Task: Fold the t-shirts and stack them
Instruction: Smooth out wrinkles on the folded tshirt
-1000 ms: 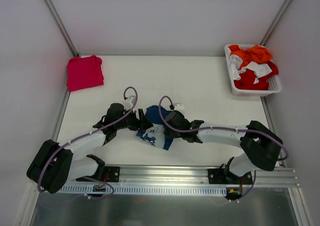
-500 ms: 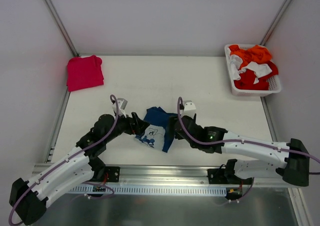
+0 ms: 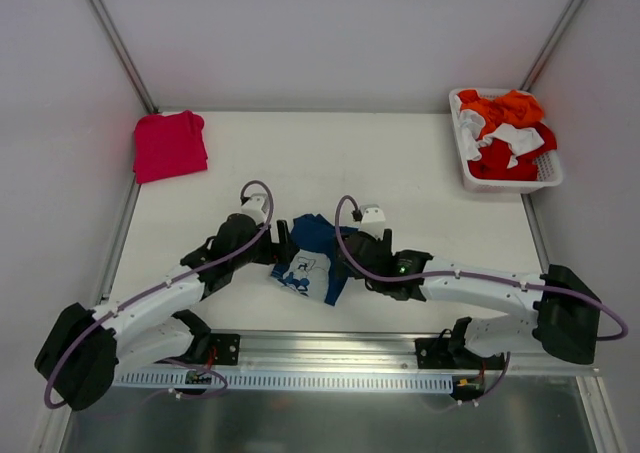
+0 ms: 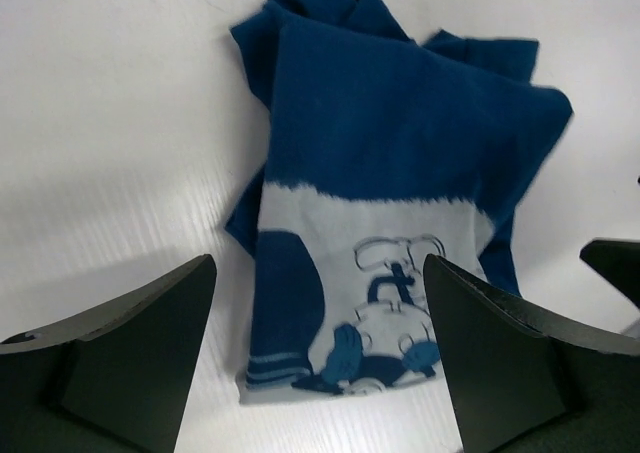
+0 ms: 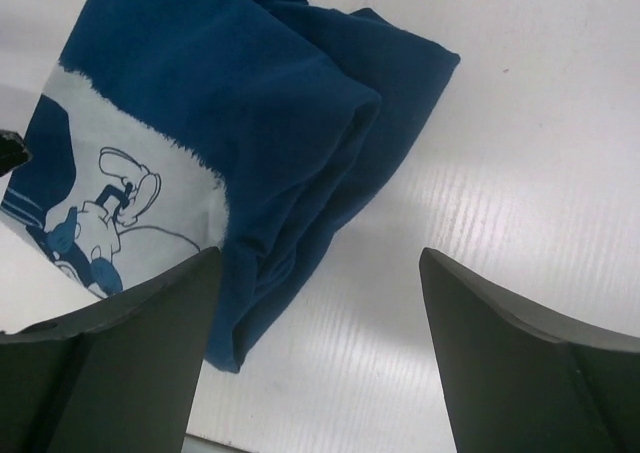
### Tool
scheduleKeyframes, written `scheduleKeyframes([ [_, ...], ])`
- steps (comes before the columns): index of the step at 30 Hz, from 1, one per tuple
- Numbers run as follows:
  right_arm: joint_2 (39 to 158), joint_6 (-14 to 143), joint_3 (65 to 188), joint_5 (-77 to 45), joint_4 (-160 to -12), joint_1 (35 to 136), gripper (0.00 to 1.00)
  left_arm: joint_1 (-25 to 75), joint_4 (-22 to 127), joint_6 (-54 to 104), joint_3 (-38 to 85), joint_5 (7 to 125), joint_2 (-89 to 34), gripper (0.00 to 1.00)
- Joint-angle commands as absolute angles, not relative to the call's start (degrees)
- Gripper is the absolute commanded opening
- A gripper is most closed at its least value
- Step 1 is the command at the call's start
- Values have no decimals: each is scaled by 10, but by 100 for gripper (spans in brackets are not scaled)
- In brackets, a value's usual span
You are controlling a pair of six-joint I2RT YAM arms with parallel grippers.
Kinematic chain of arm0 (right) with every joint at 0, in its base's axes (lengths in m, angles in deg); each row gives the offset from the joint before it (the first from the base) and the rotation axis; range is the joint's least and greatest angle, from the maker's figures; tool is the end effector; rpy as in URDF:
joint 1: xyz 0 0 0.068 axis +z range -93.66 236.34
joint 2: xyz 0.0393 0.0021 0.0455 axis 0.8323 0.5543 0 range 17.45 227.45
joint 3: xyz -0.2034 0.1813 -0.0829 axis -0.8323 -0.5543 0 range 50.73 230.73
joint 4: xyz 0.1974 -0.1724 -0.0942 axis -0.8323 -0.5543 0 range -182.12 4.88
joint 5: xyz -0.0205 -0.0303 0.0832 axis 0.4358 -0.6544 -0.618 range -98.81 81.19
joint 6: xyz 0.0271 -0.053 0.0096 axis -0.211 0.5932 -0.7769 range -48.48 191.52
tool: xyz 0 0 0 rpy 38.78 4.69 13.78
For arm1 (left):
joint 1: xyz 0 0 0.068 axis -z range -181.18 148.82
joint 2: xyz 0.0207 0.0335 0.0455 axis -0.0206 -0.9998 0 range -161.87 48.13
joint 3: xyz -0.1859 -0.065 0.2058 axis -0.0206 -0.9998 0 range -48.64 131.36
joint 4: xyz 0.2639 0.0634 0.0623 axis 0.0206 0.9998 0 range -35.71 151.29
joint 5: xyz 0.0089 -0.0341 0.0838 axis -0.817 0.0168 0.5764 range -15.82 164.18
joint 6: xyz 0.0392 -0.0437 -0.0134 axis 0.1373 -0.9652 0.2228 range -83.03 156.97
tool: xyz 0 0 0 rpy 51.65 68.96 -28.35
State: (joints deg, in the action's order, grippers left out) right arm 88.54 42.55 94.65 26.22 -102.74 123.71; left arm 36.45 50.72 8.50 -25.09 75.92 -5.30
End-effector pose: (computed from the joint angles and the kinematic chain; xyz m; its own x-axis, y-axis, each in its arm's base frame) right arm 0.1277 0.2397 0.2303 -0.5274 -0.2344 -0.8166 -0.3929 0.9195 -0.0102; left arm 0.1747 -0.1330 0.2038 -0.5891 -0.1474 -0.7945 0.3503 0.8395 -0.4155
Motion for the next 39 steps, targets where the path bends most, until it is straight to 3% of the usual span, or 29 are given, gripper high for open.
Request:
scheduleKeyframes([
  [1,913,442,950,211,-944,1195,83,323,417,110,-218,724,-127,85],
  [11,988,459,966,145,-885,1136,78,295,336,122,-166,667,-270,83],
  [23,1067,450,967,93,-823,1128,40,295,324,121,-159,652,-283,82],
  [25,1072,449,970,89,-821,1128,29,295,323,119,-155,650,-288,79],
  [29,1071,449,969,88,-823,1128,13,295,319,116,-148,643,-305,56],
  [32,1059,449,963,99,-836,1128,1,295,305,113,-147,636,-319,48],
  [39,1006,451,949,132,-885,1127,0,295,274,107,-136,606,-350,41],
])
